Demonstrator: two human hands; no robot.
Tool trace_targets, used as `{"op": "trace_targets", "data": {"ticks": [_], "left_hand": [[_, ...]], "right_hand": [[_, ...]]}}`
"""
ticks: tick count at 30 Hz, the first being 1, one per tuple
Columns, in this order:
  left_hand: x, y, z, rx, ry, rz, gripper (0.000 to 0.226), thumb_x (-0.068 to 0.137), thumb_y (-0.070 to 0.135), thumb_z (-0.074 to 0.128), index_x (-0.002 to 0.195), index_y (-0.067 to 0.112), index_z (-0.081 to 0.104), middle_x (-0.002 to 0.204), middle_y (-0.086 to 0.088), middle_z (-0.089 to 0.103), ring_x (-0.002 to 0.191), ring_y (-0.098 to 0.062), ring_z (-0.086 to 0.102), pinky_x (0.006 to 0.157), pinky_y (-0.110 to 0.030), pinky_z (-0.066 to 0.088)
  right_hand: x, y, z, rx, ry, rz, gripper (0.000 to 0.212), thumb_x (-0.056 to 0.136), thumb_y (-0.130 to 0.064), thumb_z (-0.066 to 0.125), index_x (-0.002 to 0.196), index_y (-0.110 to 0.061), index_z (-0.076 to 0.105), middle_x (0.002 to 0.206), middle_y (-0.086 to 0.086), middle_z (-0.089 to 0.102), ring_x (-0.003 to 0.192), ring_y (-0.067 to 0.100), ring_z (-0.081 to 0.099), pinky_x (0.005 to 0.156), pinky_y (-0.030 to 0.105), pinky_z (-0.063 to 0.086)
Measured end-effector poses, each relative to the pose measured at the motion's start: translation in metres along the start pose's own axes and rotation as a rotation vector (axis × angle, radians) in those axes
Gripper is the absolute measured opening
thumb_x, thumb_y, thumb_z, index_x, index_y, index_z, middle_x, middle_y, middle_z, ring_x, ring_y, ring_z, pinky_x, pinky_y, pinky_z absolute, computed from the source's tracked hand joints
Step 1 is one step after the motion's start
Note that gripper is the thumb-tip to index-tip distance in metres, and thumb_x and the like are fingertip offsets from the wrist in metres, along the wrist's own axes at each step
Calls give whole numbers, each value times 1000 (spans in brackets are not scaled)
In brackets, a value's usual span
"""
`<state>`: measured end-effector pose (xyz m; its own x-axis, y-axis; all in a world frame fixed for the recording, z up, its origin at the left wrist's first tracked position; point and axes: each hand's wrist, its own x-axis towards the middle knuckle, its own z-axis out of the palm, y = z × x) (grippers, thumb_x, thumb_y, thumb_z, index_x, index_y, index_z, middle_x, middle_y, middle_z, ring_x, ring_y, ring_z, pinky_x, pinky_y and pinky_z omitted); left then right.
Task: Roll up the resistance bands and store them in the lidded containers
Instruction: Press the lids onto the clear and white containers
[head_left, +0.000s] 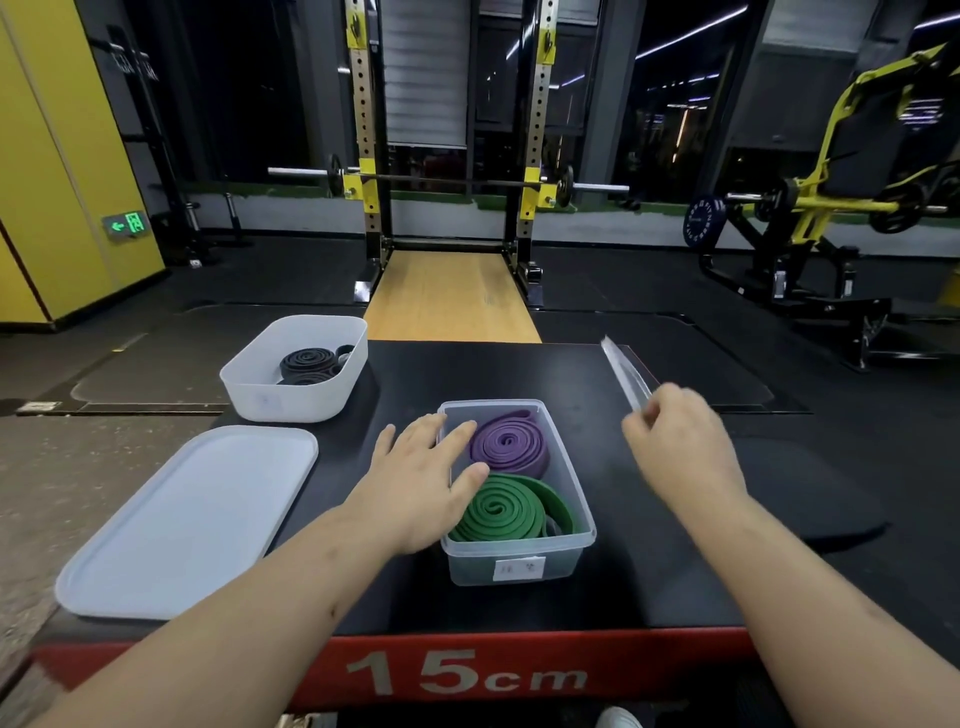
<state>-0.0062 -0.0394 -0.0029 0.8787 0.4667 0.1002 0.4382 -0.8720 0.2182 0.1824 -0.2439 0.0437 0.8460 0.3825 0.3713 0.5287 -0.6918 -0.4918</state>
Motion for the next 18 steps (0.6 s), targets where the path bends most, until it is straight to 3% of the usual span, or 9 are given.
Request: {"op": "trace_targets", "data": {"ticks": [3, 5, 7, 9, 12, 16, 18], "left_hand": [[0, 4, -5, -24, 75, 14, 63, 104, 60, 22, 161, 36, 14, 169, 1, 17, 156, -13, 8, 127, -49, -1], [0, 7, -9, -58, 118, 27, 61, 105, 56, 26, 161, 34, 14, 167, 2, 19, 155, -12, 10, 127, -48, -1], [-1, 9, -15, -91, 164, 40, 61, 106, 52, 28, 162, 34, 12, 167, 3, 20, 154, -11, 9, 127, -46, 0], [-4, 11, -19, -122, 198, 61, 61, 106, 49, 29, 162, 34, 10, 167, 6, 20, 154, -8, 7, 127, -43, -1], [-9, 13, -23, -158, 198, 107, 61, 107, 46, 27, 162, 35, 5, 167, 11, 16, 153, -2, 3, 127, -40, -4], [-15, 8, -25, -220, 189, 145, 62, 105, 52, 17, 162, 36, -1, 169, 16, 9, 153, 4, -2, 128, -39, -4], [-20, 7, -23, -247, 189, 171, 64, 103, 57, 13, 162, 37, -1, 168, 19, 9, 152, 7, -2, 128, -39, -5]], "right_hand": [[6, -24, -28, 257, 152, -33, 14, 98, -27, 54, 90, -16, 56, 87, -2, 62, 82, 22, 58, 70, 36, 41], [9, -36, -39, 516, 221, 12, 12, 95, -30, 55, 89, -21, 59, 87, -3, 69, 83, 16, 70, 74, 39, 55], [9, -42, -40, 815, 238, 77, 6, 95, -25, 57, 94, -22, 62, 91, -2, 72, 82, 12, 77, 78, 43, 63], [8, -44, -37, 992, 243, 130, 13, 97, -14, 55, 107, -20, 60, 99, 2, 72, 83, 15, 79, 76, 40, 65], [13, -41, -27, 1069, 238, 184, 18, 100, -6, 53, 115, -14, 61, 100, 9, 73, 80, 20, 79, 70, 40, 64], [7, -44, -4, 935, -18, 298, 22, 101, -6, 53, 116, -11, 68, 74, 0, 77, 67, 15, 77, 73, 42, 63], [-2, -41, 11, 820, -104, 339, 25, 98, -7, 53, 109, -16, 73, 72, -4, 78, 67, 16, 77, 72, 44, 65]]}}
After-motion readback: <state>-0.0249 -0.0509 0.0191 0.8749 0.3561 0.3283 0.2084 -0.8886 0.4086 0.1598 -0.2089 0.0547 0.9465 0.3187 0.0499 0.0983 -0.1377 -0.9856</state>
